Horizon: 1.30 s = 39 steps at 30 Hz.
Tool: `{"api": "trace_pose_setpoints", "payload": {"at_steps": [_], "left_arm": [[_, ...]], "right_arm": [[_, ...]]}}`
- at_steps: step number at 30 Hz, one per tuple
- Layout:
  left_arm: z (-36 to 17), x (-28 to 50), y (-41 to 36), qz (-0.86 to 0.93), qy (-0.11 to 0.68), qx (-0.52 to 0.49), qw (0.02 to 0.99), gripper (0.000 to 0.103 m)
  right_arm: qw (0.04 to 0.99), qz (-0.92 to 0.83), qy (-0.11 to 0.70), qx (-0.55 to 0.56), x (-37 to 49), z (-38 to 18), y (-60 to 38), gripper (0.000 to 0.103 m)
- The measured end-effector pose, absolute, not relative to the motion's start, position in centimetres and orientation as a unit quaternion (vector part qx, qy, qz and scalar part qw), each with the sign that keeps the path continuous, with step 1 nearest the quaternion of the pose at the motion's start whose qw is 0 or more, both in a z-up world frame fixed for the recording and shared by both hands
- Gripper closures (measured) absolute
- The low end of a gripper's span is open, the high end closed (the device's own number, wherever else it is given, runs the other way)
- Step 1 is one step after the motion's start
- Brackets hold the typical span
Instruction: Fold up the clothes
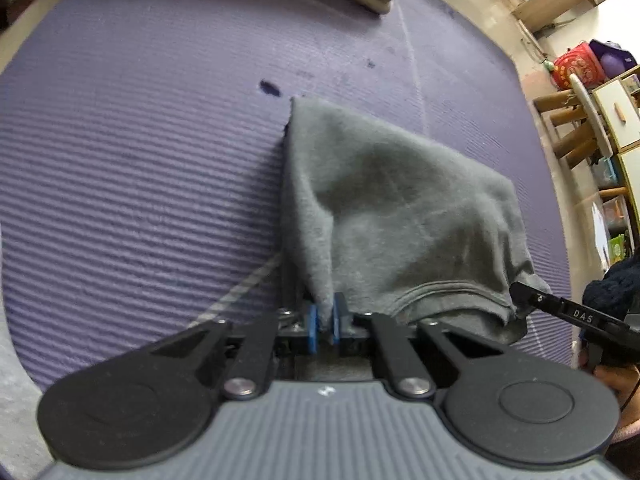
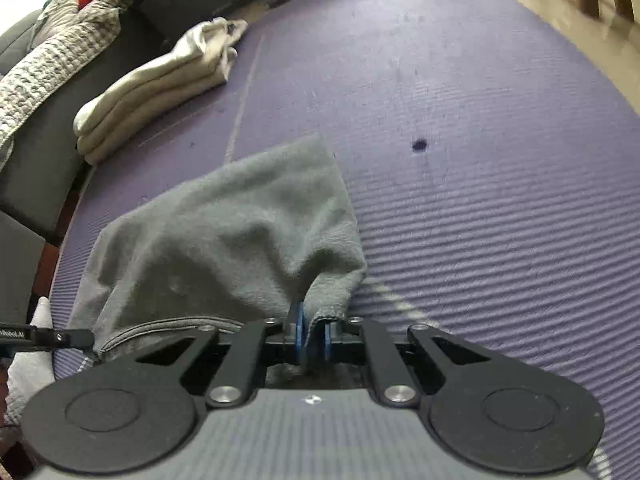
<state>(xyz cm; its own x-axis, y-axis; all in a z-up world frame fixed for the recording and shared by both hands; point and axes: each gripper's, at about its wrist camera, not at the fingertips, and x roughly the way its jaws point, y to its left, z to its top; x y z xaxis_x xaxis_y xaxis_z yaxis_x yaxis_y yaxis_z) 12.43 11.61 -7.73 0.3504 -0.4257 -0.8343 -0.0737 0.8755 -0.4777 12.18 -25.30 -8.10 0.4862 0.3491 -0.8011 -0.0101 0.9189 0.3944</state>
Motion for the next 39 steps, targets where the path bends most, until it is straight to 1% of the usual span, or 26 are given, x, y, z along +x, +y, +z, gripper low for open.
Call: {"api": "trace_pose_setpoints", "payload": {"at_steps": [3,6,10,15,19,20,21,22,23,24,25,26,27,30,31,32,33,35,39], "left_arm": [[-6.2,12.7,12.0,-0.128,0.556,-0.229,0.789,0.098],[-5.0,12.7,12.8,-0.146,0.560,-0.258,0.773,0.098],[-5.5,12.4,12.6,-0.158,0.580,-0.254,0.758,0.098],[-8.4,11.6,12.0,-0.149,0.621,-0.227,0.735,0.098],[-9.9,11.4,12.9,-0.131,0.631,-0.237,0.727,0.098],[-10.0,11.4,13.0,-0.131,0.629,-0.241,0.727,0.098],[-10.2,11.4,13.5,-0.138,0.619,-0.266,0.726,0.098],[-10.4,11.5,13.9,-0.145,0.609,-0.291,0.724,0.096],[-10.5,11.4,14.1,-0.154,0.604,-0.305,0.720,0.086],[-10.6,11.3,14.2,-0.163,0.599,-0.318,0.717,0.077],[-10.6,11.3,14.1,-0.166,0.594,-0.324,0.717,0.060],[-10.5,11.3,13.8,-0.164,0.591,-0.317,0.723,0.056],[-10.4,11.2,13.5,-0.163,0.591,-0.311,0.726,0.056],[-10.8,11.1,12.2,-0.154,0.597,-0.289,0.732,0.065],[-10.9,10.9,12.0,-0.146,0.598,-0.285,0.735,0.080],[-11.1,10.7,11.8,-0.138,0.598,-0.282,0.737,0.098],[-11.0,10.6,11.8,-0.137,0.597,-0.283,0.737,0.098],[-10.5,10.4,12.2,-0.143,0.595,-0.298,0.733,0.099],[-8.3,10.4,14.0,-0.158,0.575,-0.329,0.732,0.100]], "right_arm": [[0.846,0.120,0.483,0.190,11.8,-6.5,-25.9,0.097],[0.846,0.135,0.477,0.197,11.3,-5.2,-26.3,0.097],[0.842,0.147,0.490,0.171,10.8,-4.6,-26.1,0.097],[0.829,0.144,0.524,0.134,10.8,-6.1,-25.8,0.097],[0.813,0.131,0.552,0.133,11.7,-8.4,-25.8,0.097],[0.808,0.127,0.557,0.144,11.9,-9.0,-26.1,0.095],[0.803,0.125,0.560,0.159,12.1,-9.5,-26.3,0.090],[0.802,0.125,0.560,0.165,12.1,-9.5,-26.3,0.088],[0.802,0.125,0.559,0.172,12.2,-9.6,-26.2,0.077],[0.801,0.125,0.558,0.177,12.2,-9.7,-26.2,0.071],[0.803,0.125,0.556,0.173,12.0,-9.5,-25.9,0.071],[0.808,0.129,0.554,0.156,11.9,-9.2,-25.2,0.071],[0.812,0.130,0.551,0.141,11.9,-8.9,-24.7,0.071],[0.819,0.130,0.547,0.115,11.6,-8.9,-23.6,0.072],[0.820,0.130,0.547,0.107,11.7,-8.9,-23.3,0.075],[0.821,0.130,0.546,0.104,11.7,-8.9,-23.3,0.090],[0.823,0.133,0.544,0.095,11.7,-8.6,-23.3,0.094],[0.829,0.142,0.533,0.087,11.5,-7.5,-23.5,0.097],[0.842,0.152,0.504,0.121,11.3,-4.8,-25.2,0.097]]}}
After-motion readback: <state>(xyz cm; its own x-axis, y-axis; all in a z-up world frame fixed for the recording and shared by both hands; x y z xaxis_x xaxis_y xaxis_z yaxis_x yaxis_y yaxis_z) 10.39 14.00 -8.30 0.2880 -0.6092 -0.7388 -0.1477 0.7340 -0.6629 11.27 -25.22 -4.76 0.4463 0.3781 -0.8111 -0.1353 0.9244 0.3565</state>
